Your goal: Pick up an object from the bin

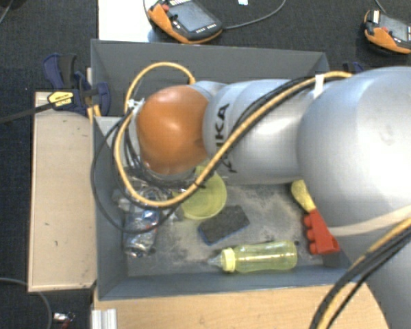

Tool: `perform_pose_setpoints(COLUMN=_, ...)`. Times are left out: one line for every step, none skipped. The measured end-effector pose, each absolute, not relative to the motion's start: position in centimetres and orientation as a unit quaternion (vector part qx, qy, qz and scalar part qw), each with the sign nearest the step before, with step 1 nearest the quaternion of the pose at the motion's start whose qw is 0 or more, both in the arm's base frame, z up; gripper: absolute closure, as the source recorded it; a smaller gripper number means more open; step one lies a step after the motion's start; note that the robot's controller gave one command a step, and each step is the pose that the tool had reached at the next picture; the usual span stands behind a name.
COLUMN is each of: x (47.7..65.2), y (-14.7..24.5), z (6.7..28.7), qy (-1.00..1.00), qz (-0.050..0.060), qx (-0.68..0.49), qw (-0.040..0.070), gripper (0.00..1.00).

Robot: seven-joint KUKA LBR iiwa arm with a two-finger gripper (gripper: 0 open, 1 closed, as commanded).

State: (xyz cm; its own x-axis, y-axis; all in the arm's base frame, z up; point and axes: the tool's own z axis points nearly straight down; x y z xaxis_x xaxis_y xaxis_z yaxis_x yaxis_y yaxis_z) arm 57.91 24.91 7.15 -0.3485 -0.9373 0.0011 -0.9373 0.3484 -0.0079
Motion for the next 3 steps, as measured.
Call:
perform_pose_setpoints(x=56.4, y=25.5, z=7.2, qy=0.723, qz=0.003, qx=-0.691, qw=0.000, gripper=1.00)
perform_pose_setpoints(x=56.4, y=25.5, z=7.2, qy=0.723, qz=0.003, qx=-0.691, qw=-0.002, gripper=1.00)
perform_pose_setpoints(x=56.2, y=25.5, z=11.6, qy=0.725, qz=0.005, qx=-0.689, qw=-0.003, gripper=1.00)
